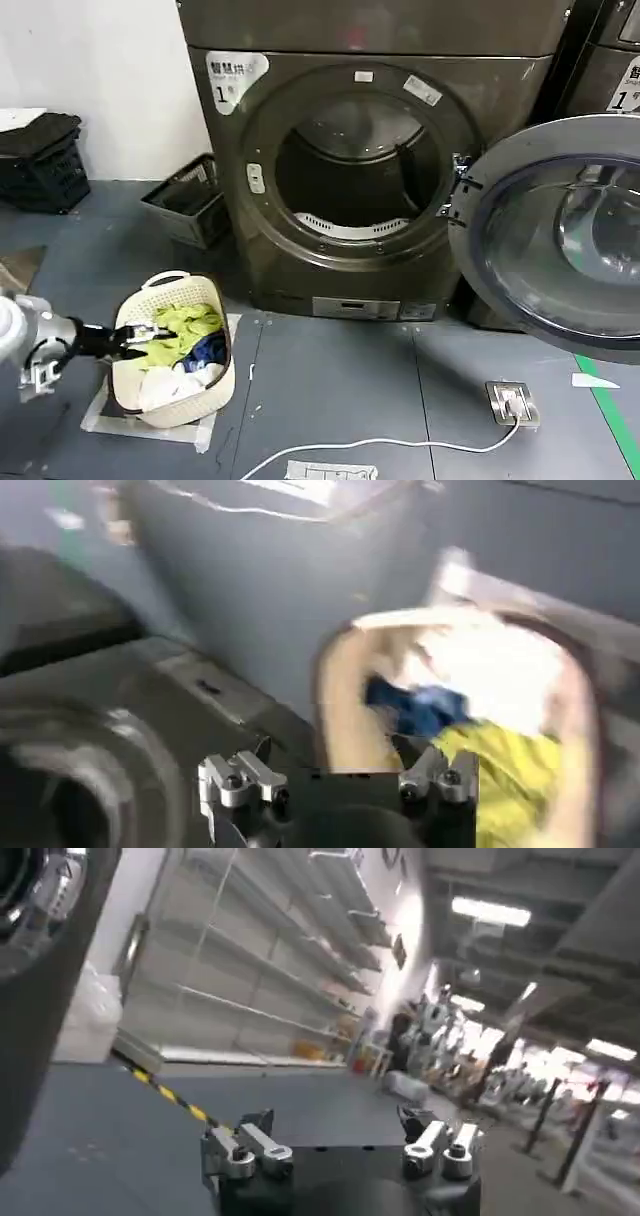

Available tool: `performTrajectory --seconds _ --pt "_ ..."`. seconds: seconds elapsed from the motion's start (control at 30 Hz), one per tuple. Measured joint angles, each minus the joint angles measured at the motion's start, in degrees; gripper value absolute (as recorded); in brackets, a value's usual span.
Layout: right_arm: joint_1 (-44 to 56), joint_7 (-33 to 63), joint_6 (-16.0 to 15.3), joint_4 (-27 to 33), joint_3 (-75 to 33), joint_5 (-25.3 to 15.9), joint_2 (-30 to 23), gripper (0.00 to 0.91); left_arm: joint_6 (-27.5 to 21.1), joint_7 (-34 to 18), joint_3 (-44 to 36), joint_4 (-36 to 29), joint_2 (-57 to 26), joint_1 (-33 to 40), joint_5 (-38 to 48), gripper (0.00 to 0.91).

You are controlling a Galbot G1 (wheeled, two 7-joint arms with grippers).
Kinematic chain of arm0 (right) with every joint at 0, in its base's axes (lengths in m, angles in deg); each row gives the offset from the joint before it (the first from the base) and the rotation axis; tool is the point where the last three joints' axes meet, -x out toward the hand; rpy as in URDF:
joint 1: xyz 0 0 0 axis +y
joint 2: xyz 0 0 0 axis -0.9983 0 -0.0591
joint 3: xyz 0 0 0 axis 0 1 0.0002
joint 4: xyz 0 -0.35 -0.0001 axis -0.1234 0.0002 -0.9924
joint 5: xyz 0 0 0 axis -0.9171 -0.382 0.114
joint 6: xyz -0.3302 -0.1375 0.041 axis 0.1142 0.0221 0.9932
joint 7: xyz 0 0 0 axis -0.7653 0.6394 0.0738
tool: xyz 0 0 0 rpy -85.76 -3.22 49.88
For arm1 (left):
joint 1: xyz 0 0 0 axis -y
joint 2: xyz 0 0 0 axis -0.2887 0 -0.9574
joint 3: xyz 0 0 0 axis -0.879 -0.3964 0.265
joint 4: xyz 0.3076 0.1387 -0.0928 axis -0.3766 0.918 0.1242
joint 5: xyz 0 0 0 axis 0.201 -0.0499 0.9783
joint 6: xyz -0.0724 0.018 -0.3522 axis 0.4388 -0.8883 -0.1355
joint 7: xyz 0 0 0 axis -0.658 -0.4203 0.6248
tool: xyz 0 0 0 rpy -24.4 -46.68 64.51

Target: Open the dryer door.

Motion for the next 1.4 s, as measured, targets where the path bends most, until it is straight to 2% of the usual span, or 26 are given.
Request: performTrajectory --seconds 0.17,0.47,0.63,1.1,1.4 --pt "-0.01 0.04 0.15 -0.33 0.01 1.40 -0.52 0.907 0.00 -0.52 0.04 -0.05 -1.34 -1.30 -9.56 0.907" --pt "0.08 0.05 1.17 -0.55 0.10 2.46 -1.29 0.907 -0.06 -2.54 0.14 -0.66 -0.93 -2.27 -14.02 0.907" --pt "0.32 -0.16 1.88 -0.16 0.13 2.52 -1.49 0.907 -0.07 -2.75 -0.87 -0.66 -0.61 -1.39 -13.73 0.907" --pt "1.21 -0.79 2.59 -1.18 0.03 2.18 -3.07 0.907 -0.12 -4.10 -4.32 0.78 0.66 2.88 -6.35 0.907" --pt "1.39 -0.86 2.48 -1.62 -0.50 1.88 -3.47 0.907 -0.17 -3.58 -13.44 2.45 3.29 13.03 -5.99 0.907"
